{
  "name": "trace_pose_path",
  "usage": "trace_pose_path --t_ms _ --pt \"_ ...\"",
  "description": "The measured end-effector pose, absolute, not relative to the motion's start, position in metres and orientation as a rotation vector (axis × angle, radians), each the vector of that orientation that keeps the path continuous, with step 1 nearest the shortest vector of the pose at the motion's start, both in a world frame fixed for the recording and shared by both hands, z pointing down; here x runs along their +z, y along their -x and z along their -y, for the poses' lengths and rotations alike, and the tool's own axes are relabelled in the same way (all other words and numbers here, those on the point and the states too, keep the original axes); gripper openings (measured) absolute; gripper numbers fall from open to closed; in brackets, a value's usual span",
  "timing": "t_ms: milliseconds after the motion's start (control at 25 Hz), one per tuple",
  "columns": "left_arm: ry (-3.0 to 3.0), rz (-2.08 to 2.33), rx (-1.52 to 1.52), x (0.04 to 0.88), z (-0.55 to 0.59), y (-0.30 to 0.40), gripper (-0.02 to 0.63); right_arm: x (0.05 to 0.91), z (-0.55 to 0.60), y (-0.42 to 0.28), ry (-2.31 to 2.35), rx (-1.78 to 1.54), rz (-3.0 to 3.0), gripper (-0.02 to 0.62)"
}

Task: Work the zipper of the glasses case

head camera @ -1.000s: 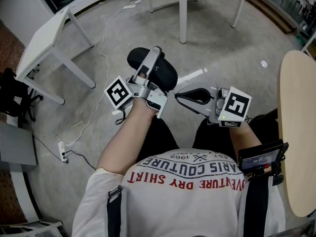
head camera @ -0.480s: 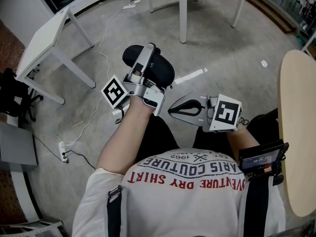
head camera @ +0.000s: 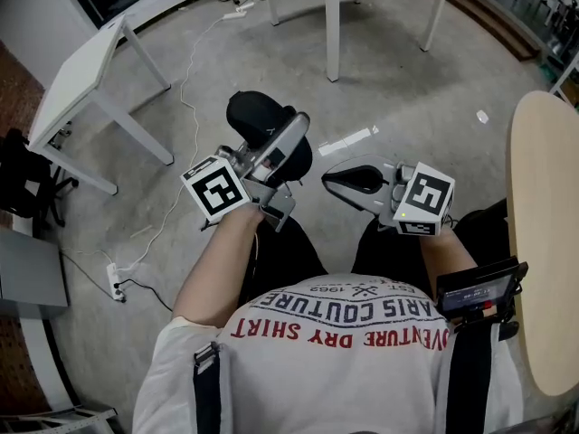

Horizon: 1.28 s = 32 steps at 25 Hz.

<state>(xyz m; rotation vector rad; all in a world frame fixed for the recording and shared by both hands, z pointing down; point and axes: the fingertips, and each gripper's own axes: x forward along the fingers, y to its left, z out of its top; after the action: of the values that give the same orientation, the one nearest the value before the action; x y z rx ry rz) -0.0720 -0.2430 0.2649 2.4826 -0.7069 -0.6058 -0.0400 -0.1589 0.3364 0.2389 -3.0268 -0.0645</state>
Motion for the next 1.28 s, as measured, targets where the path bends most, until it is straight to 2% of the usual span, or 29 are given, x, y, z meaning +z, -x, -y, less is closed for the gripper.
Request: trace_pose_path --t_ms 200,360,1280 --pt "-2.889 1.029 0.078 0.319 0.216 0.063 0.249 0.338 0.192 0.009 -0.485 0.061 3.046 -0.006" --pt "-2.917 1.08 0.314 0.359 0.206 0.061 0.25 0.354 0.204 -0.004 -0.597 0.125 3.01 -0.008" --pt "-2.842 1.078 0.194 0.356 0.214 0.071 0.25 0.363 0.211 -0.004 -0.648 0.133 2.96 -0.004"
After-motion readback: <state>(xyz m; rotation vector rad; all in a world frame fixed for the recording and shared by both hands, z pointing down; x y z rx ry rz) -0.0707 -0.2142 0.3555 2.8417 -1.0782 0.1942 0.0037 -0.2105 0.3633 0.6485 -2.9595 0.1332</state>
